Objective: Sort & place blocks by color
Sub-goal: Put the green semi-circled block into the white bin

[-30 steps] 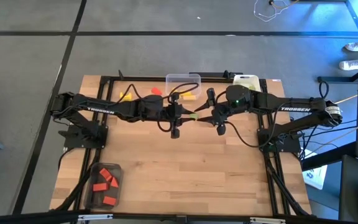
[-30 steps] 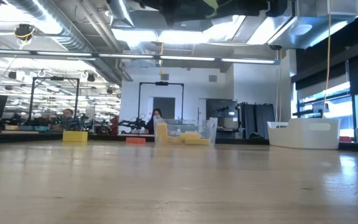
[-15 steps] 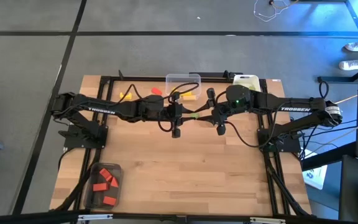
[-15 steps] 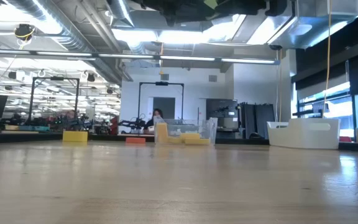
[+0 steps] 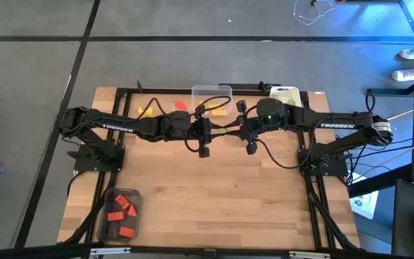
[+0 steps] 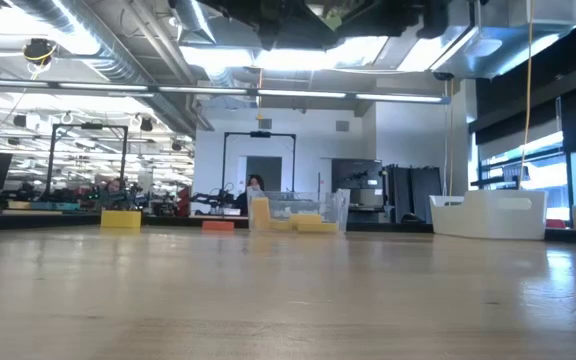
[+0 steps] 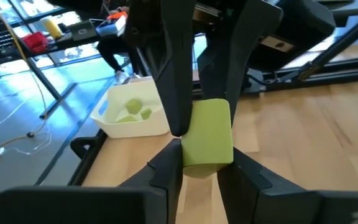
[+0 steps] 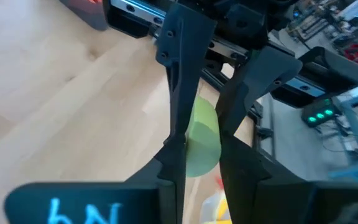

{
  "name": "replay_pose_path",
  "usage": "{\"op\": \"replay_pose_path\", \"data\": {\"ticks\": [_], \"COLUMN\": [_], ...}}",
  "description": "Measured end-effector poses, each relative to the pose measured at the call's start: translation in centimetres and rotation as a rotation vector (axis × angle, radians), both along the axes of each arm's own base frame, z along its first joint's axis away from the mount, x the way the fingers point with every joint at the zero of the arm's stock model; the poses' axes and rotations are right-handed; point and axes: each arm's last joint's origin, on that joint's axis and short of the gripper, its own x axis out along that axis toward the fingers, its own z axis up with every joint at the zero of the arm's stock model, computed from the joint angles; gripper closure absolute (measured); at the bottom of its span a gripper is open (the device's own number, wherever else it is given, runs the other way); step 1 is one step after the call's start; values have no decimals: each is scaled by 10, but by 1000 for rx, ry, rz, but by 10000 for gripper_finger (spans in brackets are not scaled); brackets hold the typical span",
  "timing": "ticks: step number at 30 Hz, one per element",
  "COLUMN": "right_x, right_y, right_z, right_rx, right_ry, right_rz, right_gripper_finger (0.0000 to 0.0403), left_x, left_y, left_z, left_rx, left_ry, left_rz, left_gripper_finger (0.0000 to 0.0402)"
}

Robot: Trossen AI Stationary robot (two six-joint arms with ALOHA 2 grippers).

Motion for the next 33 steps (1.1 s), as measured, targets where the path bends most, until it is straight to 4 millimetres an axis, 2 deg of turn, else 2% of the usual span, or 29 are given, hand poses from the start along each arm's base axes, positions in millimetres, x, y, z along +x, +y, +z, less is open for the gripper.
{"op": "replay_pose_path", "data": {"ticks": [22, 29, 33], "right_x": [0, -9, -17], "right_y": [-1, -5, -9], "right_z": [0, 6, 7], "right_rx": [41, 75, 53], "right_ry": [2, -2, 17], "right_rz": [-52, -148, -306], "right_gripper_finger": [335, 339, 339], "left_x": [0, 1, -1], "left_y": [-3, -14, -27], "left_z": [2, 6, 8], "left_rx": [-28, 163, 270], "left_ry": [-18, 1, 29], "left_rz": [10, 51, 129], "left_gripper_finger": [293, 292, 291]}}
